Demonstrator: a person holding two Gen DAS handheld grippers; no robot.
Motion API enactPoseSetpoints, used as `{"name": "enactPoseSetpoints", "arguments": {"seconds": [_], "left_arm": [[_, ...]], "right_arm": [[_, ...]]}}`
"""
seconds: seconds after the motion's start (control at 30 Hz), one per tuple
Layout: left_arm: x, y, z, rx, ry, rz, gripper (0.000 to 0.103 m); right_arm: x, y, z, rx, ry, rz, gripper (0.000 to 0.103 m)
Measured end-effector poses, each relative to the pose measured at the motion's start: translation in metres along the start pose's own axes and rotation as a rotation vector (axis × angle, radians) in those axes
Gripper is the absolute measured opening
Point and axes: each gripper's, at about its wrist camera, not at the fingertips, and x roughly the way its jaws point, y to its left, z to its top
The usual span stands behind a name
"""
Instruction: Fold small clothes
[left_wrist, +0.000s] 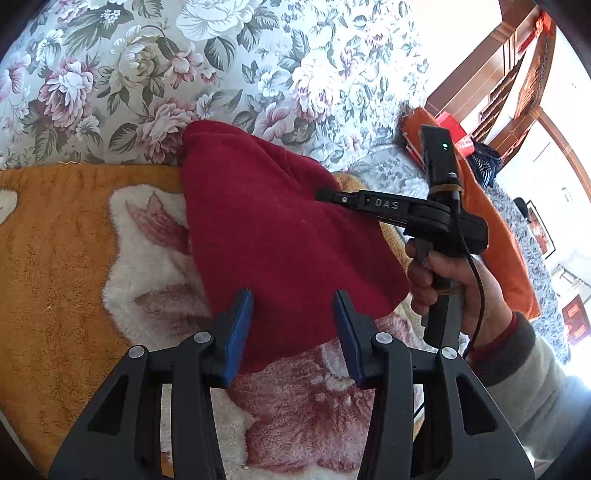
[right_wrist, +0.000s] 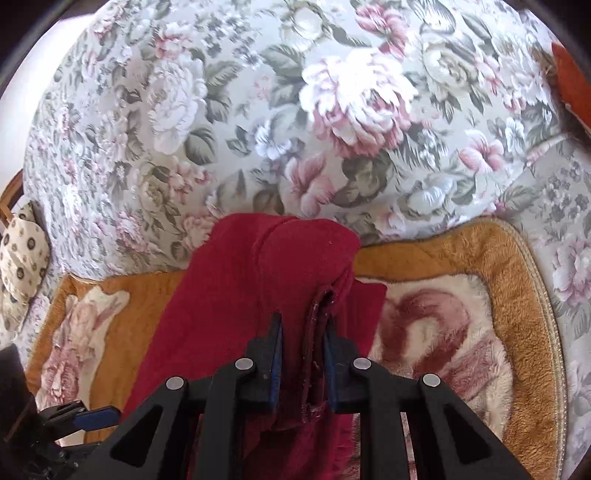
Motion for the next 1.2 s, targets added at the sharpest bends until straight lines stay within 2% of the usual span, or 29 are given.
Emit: {"name": "enactPoseSetpoints", "arguments": {"seconds": [0.07, 0.1, 0.13, 0.3, 0.43, 0.47, 0.5, 0.53, 0.63, 0.7, 0.77, 0.83, 0.93, 1.0, 1.2], "left_arm": [[0.005, -0.002, -0.002, 0.030, 0.016, 0.037, 0.043], [0.005, -0.003, -0.002, 0.036, 0.017, 0.052, 0.043], [0.004, -0.003, -0.002, 0.036, 0.016, 0.055, 0.043], [-0.003, 0.001, -0.003, 0.027, -0.002, 0.063, 0.043], [0.002, 0.001, -0.004, 0.019, 0.011, 0.079, 0.043], [0.004, -0.001, -0.005, 0.028, 0.015, 0.089, 0.044], [0.005, -0.002, -0.006, 0.037, 0.015, 0.102, 0.047], [0.006, -0.005, -0.007, 0.047, 0.014, 0.110, 0.053], [0.008, -0.009, -0.011, 0.052, 0.014, 0.115, 0.056], [0.012, -0.012, -0.013, 0.072, 0.023, 0.126, 0.061], [0.018, -0.015, -0.015, 0.095, 0.033, 0.155, 0.063], [0.024, -0.014, -0.016, 0.096, 0.048, 0.177, 0.063], [0.021, -0.011, -0.016, 0.075, 0.040, 0.182, 0.063], [0.017, -0.011, -0.014, 0.077, 0.020, 0.201, 0.063], [0.010, -0.014, -0.011, 0.101, -0.026, 0.277, 0.063]], "right_arm": [[0.008, -0.006, -0.005, 0.011, -0.004, -0.006, 0.023], [0.002, -0.007, -0.006, 0.022, -0.022, -0.005, 0.034], [-0.008, -0.008, -0.008, 0.040, -0.041, -0.008, 0.037], [-0.068, -0.004, -0.037, 0.046, -0.078, 0.105, 0.048], [-0.070, 0.019, -0.068, -0.012, -0.025, 0.169, 0.048], [-0.066, 0.026, -0.074, -0.043, -0.015, 0.179, 0.044], [-0.061, 0.033, -0.079, -0.079, -0.007, 0.157, 0.017], [-0.056, 0.039, -0.083, -0.107, 0.005, 0.104, 0.006], [-0.064, 0.032, -0.090, -0.079, -0.010, 0.092, 0.006], [-0.072, 0.027, -0.095, -0.070, -0.025, 0.078, 0.006], [-0.057, 0.022, -0.103, -0.069, 0.020, 0.044, 0.006], [-0.038, 0.016, -0.108, -0.036, 0.049, 0.046, 0.006], [-0.046, 0.014, -0.108, 0.000, 0.022, 0.066, 0.006], [-0.060, 0.012, -0.107, 0.010, 0.006, 0.061, 0.011], [-0.098, 0.018, -0.093, 0.020, -0.118, 0.068, 0.013]]}}
